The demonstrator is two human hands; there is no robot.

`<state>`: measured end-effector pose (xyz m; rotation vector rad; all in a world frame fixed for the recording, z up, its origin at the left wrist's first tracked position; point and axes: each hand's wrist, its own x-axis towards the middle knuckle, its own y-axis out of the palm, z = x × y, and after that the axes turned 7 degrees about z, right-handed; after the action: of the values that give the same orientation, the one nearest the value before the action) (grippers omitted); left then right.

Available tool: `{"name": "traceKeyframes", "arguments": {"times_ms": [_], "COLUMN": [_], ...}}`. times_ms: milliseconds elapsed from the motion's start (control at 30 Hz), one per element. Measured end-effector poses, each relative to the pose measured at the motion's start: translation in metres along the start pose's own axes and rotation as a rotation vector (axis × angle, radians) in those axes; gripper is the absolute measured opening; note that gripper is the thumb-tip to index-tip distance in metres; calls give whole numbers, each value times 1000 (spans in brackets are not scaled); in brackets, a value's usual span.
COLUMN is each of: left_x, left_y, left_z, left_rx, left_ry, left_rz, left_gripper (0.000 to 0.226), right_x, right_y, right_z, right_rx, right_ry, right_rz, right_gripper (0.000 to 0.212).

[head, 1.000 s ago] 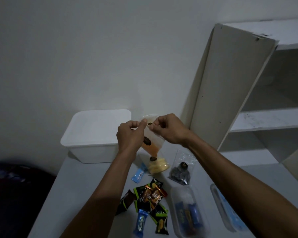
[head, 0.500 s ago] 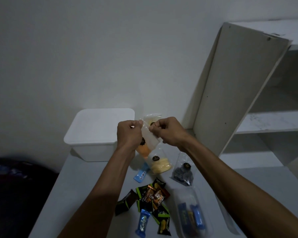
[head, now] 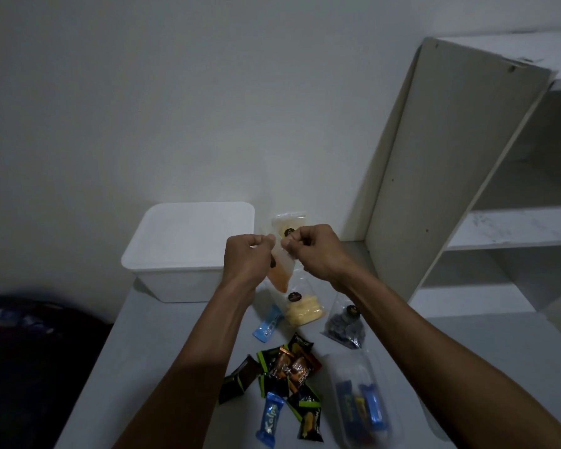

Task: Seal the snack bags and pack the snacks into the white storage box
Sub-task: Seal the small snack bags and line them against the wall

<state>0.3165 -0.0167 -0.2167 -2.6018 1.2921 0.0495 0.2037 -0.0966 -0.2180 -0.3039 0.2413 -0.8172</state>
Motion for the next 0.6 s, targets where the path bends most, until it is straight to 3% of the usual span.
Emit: {"name": "traceKeyframes", "arguments": {"times_ms": [367, 600], "left_x": [3, 1], "left_y": [-3, -3], "left_z": [6, 14], "left_rx": [12, 15], "left_ry": [38, 43], "left_rz": [23, 12], "left_gripper": [28, 29], "right_x": [-9, -18], "right_y": [1, 11], "right_z": [5, -8], "right_rx": [192, 154], "right_ry": [137, 62], "right_rz": [60, -1], "right_gripper": [17, 16]}}
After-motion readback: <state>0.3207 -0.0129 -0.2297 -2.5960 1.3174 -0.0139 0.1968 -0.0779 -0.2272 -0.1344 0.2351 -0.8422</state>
